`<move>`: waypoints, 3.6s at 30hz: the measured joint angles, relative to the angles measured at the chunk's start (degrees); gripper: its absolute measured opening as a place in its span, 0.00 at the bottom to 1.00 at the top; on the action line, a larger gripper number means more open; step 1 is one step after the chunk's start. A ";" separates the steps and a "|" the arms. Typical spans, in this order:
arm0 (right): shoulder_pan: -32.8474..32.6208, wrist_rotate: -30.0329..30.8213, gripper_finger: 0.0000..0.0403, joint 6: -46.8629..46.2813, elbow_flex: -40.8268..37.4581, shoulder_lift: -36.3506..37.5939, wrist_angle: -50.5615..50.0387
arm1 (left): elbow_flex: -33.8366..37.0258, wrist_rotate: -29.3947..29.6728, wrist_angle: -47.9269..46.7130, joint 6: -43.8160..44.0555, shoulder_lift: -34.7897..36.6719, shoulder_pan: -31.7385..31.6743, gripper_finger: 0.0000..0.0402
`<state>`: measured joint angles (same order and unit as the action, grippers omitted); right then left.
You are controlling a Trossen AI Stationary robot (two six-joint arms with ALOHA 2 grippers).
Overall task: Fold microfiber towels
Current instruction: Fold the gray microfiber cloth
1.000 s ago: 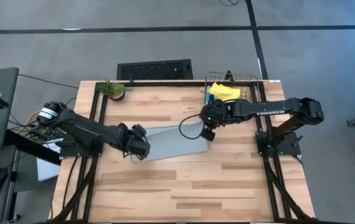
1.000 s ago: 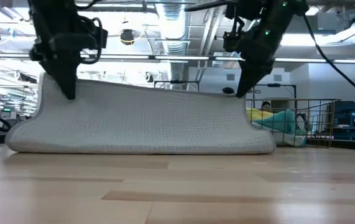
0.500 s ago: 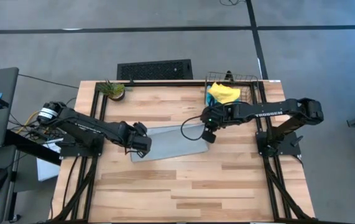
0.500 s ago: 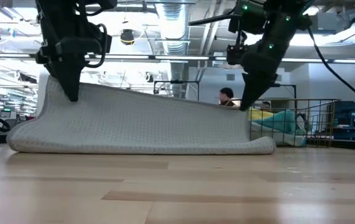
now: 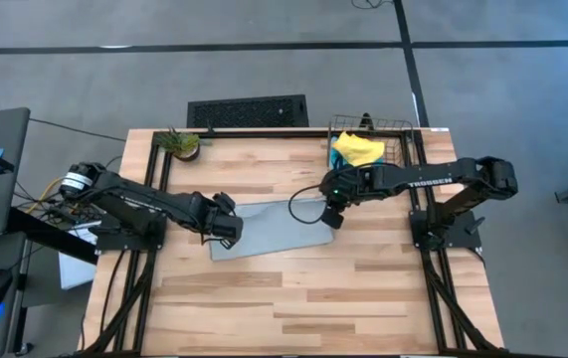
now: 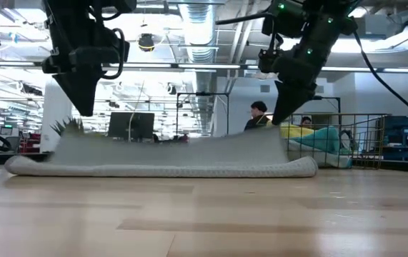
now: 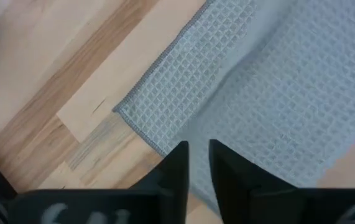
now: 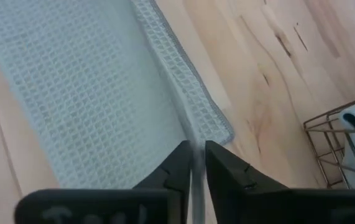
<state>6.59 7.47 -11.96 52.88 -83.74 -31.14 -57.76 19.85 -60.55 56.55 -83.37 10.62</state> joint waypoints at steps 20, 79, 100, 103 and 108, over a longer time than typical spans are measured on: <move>-2.27 1.11 0.53 2.55 0.08 2.53 -1.12 | 0.04 -2.89 4.19 -7.50 0.00 14.22 0.36; -10.95 1.37 0.49 -0.62 0.09 9.68 0.79 | 19.61 3.53 29.07 -13.46 -7.32 24.89 0.16; -10.95 1.13 0.48 -1.60 0.09 9.66 0.55 | 0.55 4.24 3.08 -19.28 -7.96 19.30 0.00; -10.98 1.13 0.48 -1.60 0.09 9.66 0.48 | -2.61 4.55 1.66 -27.03 -7.96 16.52 0.00; -11.06 0.97 0.48 -1.60 0.07 10.52 -0.35 | -6.72 4.66 2.49 -40.32 -7.87 10.90 0.00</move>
<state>-4.47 8.45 -13.56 52.95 -73.22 -31.49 -64.48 24.51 -58.07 16.23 -91.24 21.52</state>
